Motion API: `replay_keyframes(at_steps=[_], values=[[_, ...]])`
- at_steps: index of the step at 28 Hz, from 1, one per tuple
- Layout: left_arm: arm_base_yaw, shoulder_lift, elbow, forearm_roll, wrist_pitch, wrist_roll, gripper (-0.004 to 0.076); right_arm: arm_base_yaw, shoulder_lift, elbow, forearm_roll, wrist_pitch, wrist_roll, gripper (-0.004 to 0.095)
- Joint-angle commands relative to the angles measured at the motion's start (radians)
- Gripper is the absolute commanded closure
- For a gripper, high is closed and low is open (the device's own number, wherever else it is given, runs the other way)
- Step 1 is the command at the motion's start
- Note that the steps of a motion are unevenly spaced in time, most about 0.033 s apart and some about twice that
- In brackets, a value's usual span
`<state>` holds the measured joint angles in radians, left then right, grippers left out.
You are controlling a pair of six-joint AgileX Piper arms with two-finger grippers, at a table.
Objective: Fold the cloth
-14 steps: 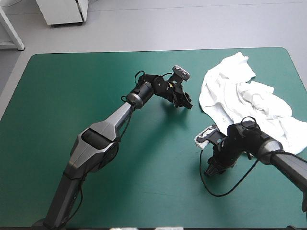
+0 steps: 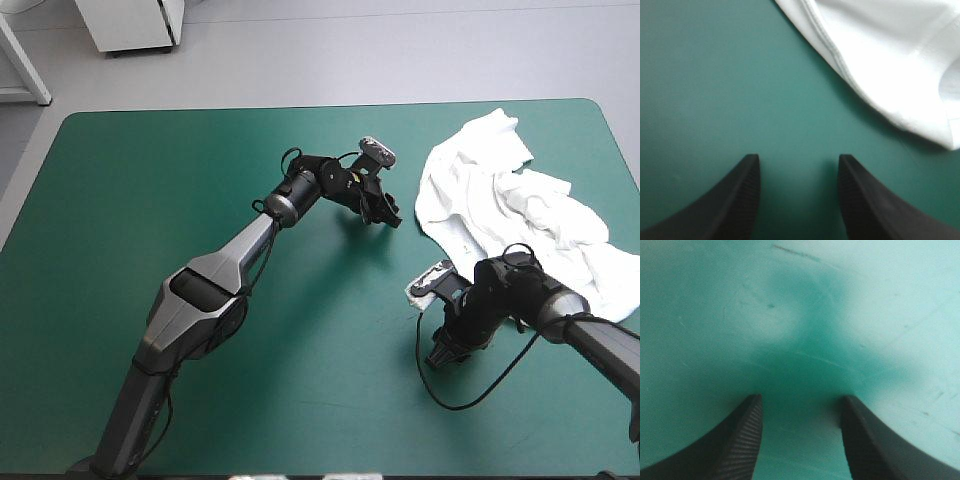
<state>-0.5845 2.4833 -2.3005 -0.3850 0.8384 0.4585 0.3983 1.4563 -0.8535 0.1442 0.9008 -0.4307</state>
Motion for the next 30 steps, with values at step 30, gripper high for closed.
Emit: replay_keyframes(at_steps=[30], values=[[0.006, -0.741, 0.364, 0.172, 0.175, -0.029, 0.0357, -0.133, -0.115, -0.467, -0.452, 0.145, 0.360, 0.0449]])
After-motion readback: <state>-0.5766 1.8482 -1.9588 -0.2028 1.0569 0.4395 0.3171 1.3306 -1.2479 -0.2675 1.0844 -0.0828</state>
